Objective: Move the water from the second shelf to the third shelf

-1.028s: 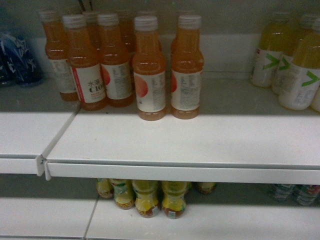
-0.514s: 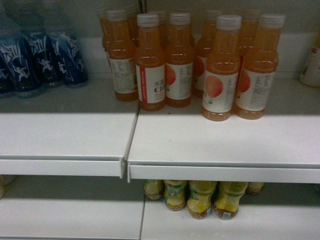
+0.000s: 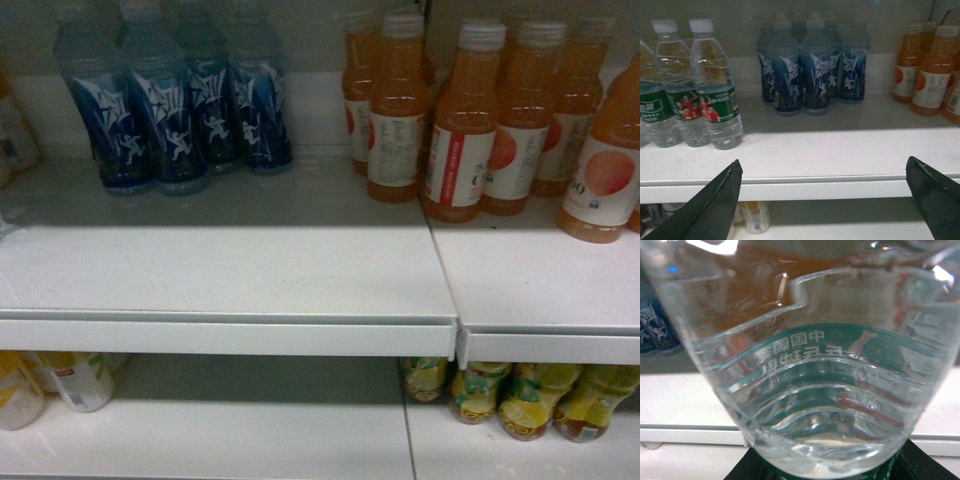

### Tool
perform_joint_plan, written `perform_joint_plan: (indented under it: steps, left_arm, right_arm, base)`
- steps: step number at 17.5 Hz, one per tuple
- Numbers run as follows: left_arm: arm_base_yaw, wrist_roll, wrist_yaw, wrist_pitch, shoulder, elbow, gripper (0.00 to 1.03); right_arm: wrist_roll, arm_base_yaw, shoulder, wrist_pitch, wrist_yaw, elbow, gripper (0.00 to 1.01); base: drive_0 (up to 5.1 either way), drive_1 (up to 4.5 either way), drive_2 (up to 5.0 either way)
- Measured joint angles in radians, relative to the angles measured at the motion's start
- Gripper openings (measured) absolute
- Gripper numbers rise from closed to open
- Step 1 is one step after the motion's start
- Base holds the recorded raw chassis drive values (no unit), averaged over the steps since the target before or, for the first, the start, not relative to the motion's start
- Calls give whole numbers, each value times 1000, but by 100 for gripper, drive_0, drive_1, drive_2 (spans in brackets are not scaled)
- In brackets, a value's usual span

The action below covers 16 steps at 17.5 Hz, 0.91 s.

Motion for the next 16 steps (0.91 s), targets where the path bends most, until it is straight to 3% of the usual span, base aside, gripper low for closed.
perform_joint_plan:
  steps: [16]
  left_arm:
    - [0, 0, 0, 0, 0, 0, 98]
  right_arm:
    - [0, 0, 0, -5, 0, 0, 38]
  base:
    - [-485, 331, 159]
